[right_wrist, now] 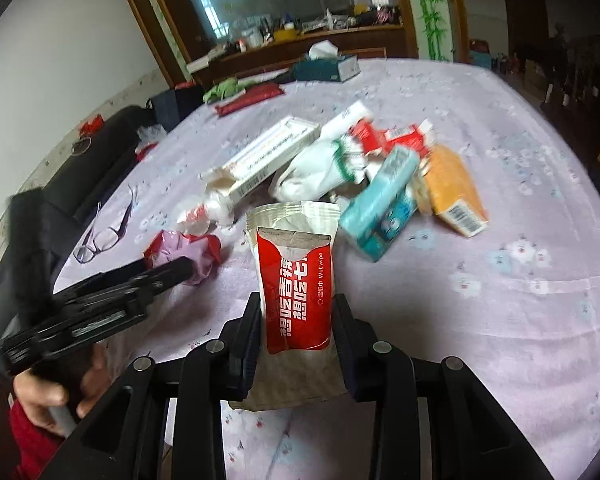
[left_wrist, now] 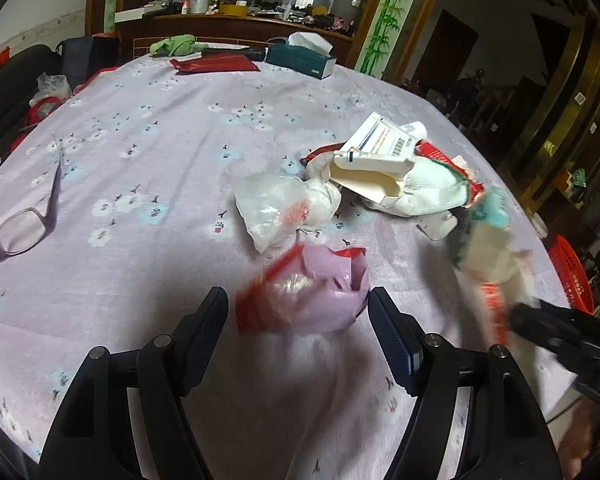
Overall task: Collect trash
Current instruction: 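Grasp the red-and-white snack packet with the right tool while the left tool grasps the pink wrapper, then carry both held wrappers to the red wastebasket and open both tools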
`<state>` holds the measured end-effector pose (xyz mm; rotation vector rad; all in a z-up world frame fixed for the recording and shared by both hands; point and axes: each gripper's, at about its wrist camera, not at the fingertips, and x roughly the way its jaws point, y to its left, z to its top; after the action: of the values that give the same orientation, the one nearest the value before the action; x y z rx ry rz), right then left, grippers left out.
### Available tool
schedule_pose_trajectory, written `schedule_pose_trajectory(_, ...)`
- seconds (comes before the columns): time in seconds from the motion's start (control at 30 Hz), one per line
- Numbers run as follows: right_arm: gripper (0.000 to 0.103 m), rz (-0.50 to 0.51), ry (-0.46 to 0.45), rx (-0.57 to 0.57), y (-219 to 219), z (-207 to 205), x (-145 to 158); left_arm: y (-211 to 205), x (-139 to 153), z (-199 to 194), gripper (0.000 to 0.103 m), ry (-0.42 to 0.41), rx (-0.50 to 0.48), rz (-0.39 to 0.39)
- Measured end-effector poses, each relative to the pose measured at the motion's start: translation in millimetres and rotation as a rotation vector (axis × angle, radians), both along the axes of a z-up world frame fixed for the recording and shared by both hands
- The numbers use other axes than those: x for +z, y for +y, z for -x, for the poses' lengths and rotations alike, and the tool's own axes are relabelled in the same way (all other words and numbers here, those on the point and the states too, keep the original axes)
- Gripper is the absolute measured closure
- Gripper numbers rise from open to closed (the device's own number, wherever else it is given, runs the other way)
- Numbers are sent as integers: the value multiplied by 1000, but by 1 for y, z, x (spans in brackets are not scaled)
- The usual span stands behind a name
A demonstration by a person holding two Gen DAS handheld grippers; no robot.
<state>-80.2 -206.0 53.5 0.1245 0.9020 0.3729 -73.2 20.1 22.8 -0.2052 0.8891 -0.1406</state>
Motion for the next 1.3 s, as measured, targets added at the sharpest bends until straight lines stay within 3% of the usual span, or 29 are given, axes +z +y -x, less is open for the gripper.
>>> schedule_pose_trajectory(0.07,67,-12,-15,-12,-7,5,5,-2,-3,-2,43,1,7,2)
schedule_pose_trajectory(0.13,67,-14,-30,-22,-12,9,9,-5,-5,-1,44,-5,9,-3)
schedule_pose_trajectory(0.3,67,-33,-43,-44,-27,16,13,-12,3,12,60,-50,1,-24)
schedule_pose_trajectory(0.6,67,-82,-55,-104,-58,26,18,-47,36,38,61,-143,-119,-1)
schedule_pose_trajectory(0.9,67,-111,-46,-181,-90,33,13,-109,50,39,61,-171,-261,-9)
schedule_pose_trajectory(1.1,67,-154,-57,-290,-142,41,19,-167,57,33,61,-167,-386,3)
schedule_pose_trajectory(1.3,67,-189,-102,-444,-216,56,35,-249,73,24,61,-190,-531,-5)
